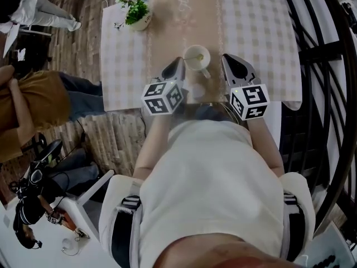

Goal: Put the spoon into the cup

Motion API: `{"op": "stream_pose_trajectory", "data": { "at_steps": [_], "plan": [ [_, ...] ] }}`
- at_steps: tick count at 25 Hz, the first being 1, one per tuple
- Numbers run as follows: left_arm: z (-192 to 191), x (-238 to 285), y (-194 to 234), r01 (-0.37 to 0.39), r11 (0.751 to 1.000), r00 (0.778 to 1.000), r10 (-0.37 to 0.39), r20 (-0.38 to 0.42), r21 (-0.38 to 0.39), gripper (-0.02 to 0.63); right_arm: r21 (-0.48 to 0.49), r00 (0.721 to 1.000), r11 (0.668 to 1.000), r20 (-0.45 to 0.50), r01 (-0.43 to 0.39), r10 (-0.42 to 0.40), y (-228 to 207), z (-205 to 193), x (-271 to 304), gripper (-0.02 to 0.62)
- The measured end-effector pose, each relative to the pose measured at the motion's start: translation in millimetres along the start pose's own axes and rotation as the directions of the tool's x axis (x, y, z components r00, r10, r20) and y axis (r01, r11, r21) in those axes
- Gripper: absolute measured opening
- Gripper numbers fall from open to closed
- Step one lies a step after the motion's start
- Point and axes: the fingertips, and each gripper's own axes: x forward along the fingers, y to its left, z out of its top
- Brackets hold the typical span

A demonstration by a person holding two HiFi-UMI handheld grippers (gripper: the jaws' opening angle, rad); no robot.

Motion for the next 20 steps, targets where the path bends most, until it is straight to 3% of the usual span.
{"op": "stream_pose_trajectory", "data": {
  "at_steps": [13, 20],
  "plan": [
    [-29, 24, 10, -0.052, 0.998, 0.996, 0.05, -0.075, -0.02, 0.005, 0.001, 0.999, 0.999, -0.028, -0.041, 0.041, -11, -4, 17, 0.0],
    [-35, 29, 15, -0.061, 0.997, 0.996, 0.057, -0.075, -0.045, 0.006, 0.004, 0.999, 0.999, -0.031, -0.038, 0.038, -15, -6, 17, 0.0]
  ]
}}
